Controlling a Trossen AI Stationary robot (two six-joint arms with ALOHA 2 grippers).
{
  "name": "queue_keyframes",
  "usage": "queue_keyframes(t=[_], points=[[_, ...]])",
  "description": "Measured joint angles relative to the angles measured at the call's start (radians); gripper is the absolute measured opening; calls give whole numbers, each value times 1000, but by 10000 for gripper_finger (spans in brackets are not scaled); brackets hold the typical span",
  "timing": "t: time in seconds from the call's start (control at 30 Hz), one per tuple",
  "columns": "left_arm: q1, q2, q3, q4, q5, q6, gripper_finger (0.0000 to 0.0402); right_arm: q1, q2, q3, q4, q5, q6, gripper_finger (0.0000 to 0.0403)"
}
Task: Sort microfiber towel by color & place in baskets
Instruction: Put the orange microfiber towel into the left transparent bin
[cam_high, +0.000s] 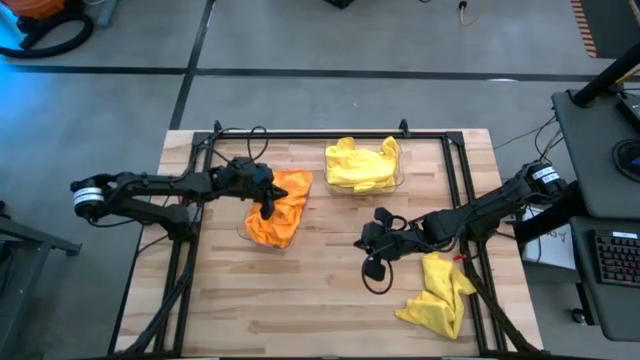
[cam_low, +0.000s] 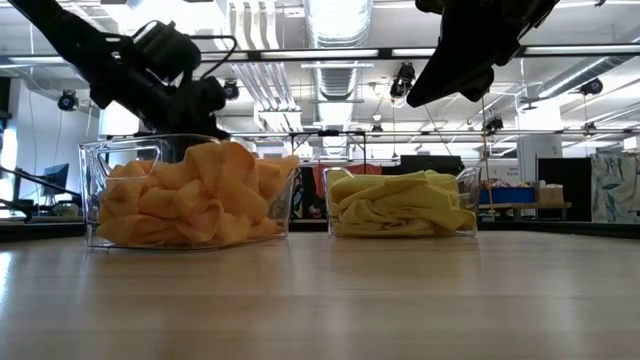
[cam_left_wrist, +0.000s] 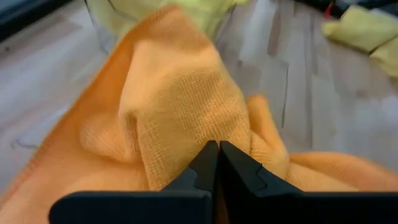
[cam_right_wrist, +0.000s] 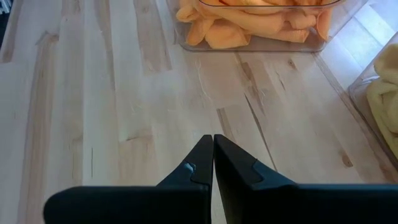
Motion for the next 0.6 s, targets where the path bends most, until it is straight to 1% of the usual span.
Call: queue_keyframes(t=[0.3, 0.6], points=[[0, 107, 0, 8, -43, 21, 0, 0, 0, 0, 0, 0, 1, 9], [-1, 177, 0, 30, -77, 35, 0, 0, 0, 0, 2, 0, 0, 9]])
